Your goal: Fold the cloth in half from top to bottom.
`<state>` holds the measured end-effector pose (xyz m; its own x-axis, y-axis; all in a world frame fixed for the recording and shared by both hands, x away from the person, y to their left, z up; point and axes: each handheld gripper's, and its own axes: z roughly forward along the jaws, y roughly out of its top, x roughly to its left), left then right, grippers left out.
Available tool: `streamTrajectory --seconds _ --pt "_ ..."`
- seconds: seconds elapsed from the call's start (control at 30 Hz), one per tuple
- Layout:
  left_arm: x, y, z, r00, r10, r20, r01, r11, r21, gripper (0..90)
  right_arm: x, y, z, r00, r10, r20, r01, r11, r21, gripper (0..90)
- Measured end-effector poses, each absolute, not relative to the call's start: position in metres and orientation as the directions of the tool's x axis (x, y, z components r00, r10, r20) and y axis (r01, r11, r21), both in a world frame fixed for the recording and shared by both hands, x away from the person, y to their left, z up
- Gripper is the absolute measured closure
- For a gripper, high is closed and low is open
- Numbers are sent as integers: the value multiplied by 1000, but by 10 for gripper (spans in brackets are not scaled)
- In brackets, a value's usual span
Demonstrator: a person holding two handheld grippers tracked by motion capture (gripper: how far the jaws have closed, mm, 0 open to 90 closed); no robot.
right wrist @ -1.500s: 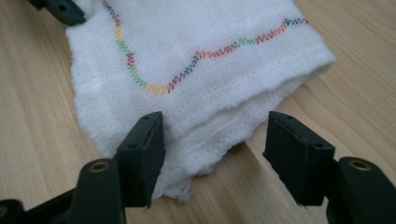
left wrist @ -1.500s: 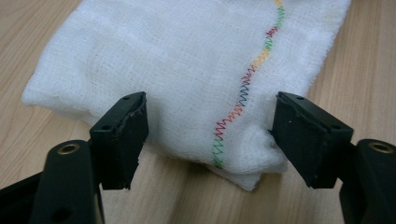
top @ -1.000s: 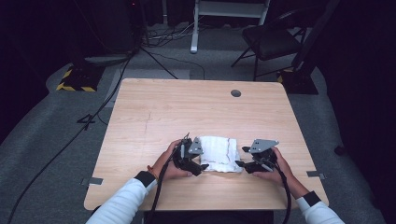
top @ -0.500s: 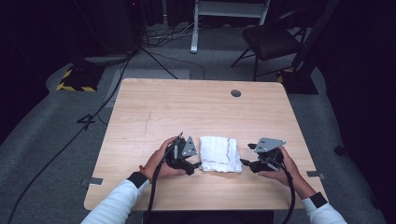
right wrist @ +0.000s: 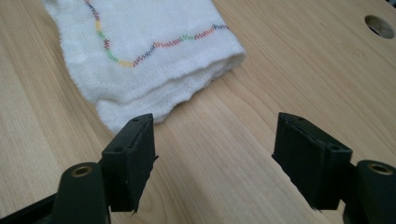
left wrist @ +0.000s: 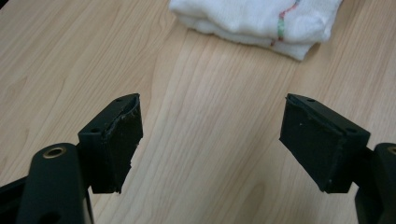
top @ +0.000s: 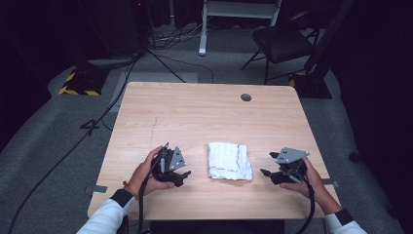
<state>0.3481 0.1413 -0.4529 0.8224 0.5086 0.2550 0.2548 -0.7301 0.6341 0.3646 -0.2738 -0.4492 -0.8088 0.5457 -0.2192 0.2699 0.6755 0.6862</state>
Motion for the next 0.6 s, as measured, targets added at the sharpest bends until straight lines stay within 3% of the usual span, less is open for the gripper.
streamTrajectory --seconds 0.6 --pt "327 185 -463 762 592 261 329 -702 632 189 353 -338 -466 -712 669 -216 383 627 679 287"
